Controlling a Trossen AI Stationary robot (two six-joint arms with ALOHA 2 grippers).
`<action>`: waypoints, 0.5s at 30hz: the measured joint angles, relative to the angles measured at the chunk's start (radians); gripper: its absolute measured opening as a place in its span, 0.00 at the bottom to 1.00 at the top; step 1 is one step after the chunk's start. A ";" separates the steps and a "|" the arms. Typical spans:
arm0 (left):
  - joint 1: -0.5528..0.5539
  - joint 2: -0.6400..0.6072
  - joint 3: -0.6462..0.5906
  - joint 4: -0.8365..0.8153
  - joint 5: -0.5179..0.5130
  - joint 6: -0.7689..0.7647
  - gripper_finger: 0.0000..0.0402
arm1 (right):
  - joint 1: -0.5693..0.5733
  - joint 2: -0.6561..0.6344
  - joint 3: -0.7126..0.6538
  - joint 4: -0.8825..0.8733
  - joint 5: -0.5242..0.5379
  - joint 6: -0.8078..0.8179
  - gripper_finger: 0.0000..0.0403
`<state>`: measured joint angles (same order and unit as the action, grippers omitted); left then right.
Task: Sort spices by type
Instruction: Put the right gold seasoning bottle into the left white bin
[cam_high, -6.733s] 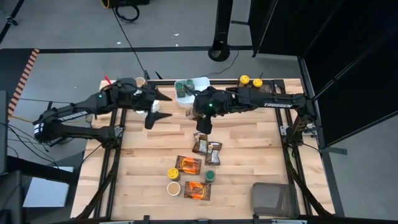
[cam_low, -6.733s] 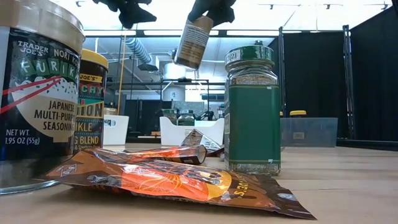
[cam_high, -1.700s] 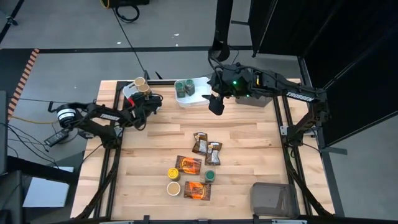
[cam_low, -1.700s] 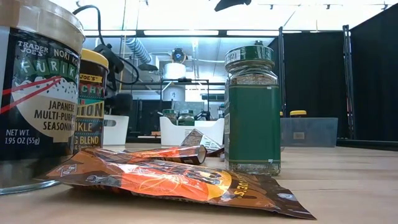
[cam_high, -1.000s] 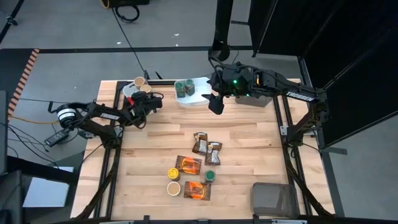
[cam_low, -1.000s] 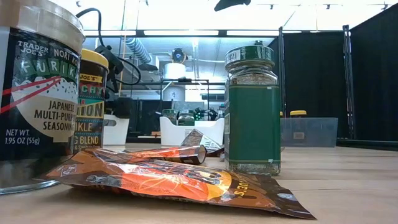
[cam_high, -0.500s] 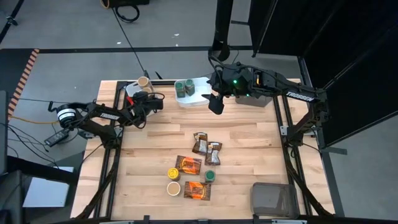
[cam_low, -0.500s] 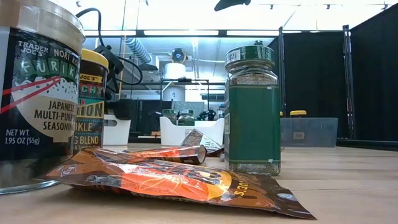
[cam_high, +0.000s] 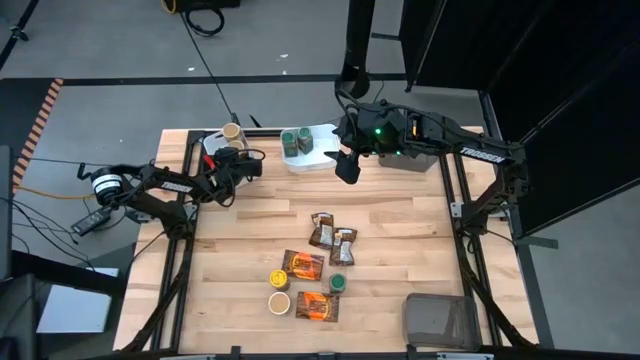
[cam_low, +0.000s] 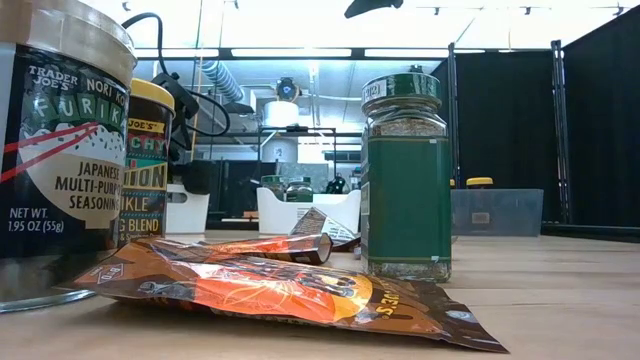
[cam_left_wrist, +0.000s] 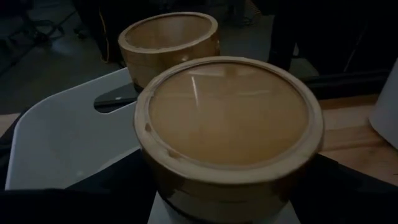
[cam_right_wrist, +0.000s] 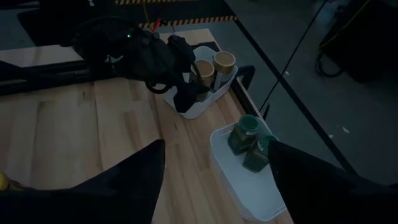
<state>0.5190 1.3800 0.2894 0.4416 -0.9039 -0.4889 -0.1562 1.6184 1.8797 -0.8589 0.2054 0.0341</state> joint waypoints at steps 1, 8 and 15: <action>0.000 0.000 0.000 0.000 0.000 -0.001 0.76 | 0.000 0.000 0.000 0.000 0.000 0.000 0.72; 0.004 0.000 0.000 0.000 0.018 -0.010 0.76 | 0.000 0.000 0.000 -0.001 0.000 -0.001 0.71; 0.012 -0.001 0.000 -0.003 0.078 -0.039 0.81 | 0.000 0.000 0.000 -0.001 0.000 -0.003 0.72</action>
<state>0.5307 1.3786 0.2897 0.4387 -0.8262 -0.5282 -0.1562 1.6184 1.8797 -0.8596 0.2054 0.0311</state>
